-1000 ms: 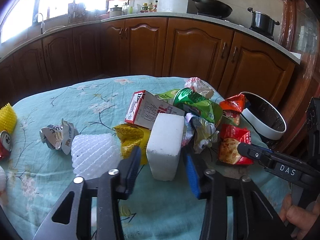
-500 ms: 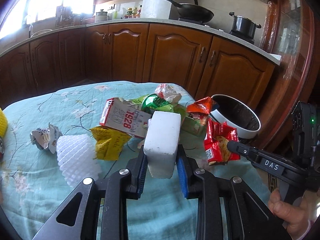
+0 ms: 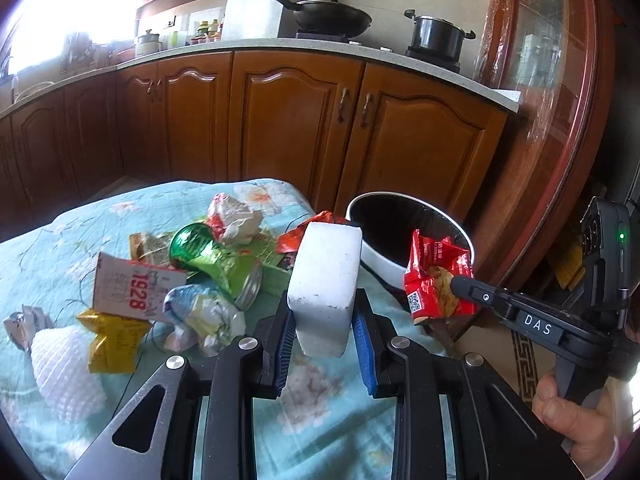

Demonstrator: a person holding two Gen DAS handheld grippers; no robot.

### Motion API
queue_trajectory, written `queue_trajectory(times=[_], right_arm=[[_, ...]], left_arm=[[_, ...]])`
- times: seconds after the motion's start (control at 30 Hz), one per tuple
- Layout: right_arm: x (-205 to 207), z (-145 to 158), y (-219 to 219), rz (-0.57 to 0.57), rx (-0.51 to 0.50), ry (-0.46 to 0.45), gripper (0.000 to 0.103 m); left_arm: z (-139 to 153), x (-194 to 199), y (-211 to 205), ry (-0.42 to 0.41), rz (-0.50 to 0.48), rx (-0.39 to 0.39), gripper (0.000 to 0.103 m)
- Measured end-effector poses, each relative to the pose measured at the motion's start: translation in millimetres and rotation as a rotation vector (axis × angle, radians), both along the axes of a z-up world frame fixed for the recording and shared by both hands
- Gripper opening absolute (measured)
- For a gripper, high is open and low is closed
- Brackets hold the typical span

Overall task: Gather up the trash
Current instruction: 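Carry both items over the trash bin and open both tools to drop them, then move both open tools back over the trash pile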

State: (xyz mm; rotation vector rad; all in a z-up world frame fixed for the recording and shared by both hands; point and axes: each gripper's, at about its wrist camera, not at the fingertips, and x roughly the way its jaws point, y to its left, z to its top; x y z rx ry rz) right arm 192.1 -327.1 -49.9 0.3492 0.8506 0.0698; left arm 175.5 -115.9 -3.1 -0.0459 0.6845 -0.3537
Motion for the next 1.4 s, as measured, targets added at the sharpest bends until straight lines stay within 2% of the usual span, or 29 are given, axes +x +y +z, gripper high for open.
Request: queue_trajectory(times=[0.3,0.6,1.13,1.23,1.27,1.3,1.37,1.4], right_arm=[[13.5,8.8,-38.2,-0.075,-0.037,-0.015,0.004],[33.7,10.4,-62.3,-0.103,-0.077,-0.008,0.005],[71.1,-15.8,-86.9,-0.106,-0.123,0.091,0.005],[75.8,-19.1,-89.0,-0.100,-0.127,0.106,0.010],[77.1,-19.9,-89.6,-0.097,-0.120,0.110,0.014],[78.0,-20.7,-91.0,-0.102,-0.113,0.112,0.025],[77.2,-19.4,-94.4,-0.109,-0.102,0.102,0.040],[76.4,-19.1,-95.3,-0.115,-0.102,0.096,0.042]], left_arm=[[0.8,43.7,-35.5,-0.009,-0.064,-0.017,0.027],[-1.7,83.1,-64.4,-0.002,-0.099,-0.022,0.027],[-29.4,165.5,-123.3,0.115,-0.120,0.036,0.028],[-32.6,175.2,-129.5,0.134,-0.118,0.038,0.030],[-33.4,177.6,-130.4,0.140,-0.117,0.034,0.036],[-33.9,179.1,-130.6,0.146,-0.117,0.029,0.041],[-34.2,179.6,-132.1,0.140,-0.109,0.031,0.051],[-34.2,180.2,-133.8,0.136,-0.106,0.036,0.053]])
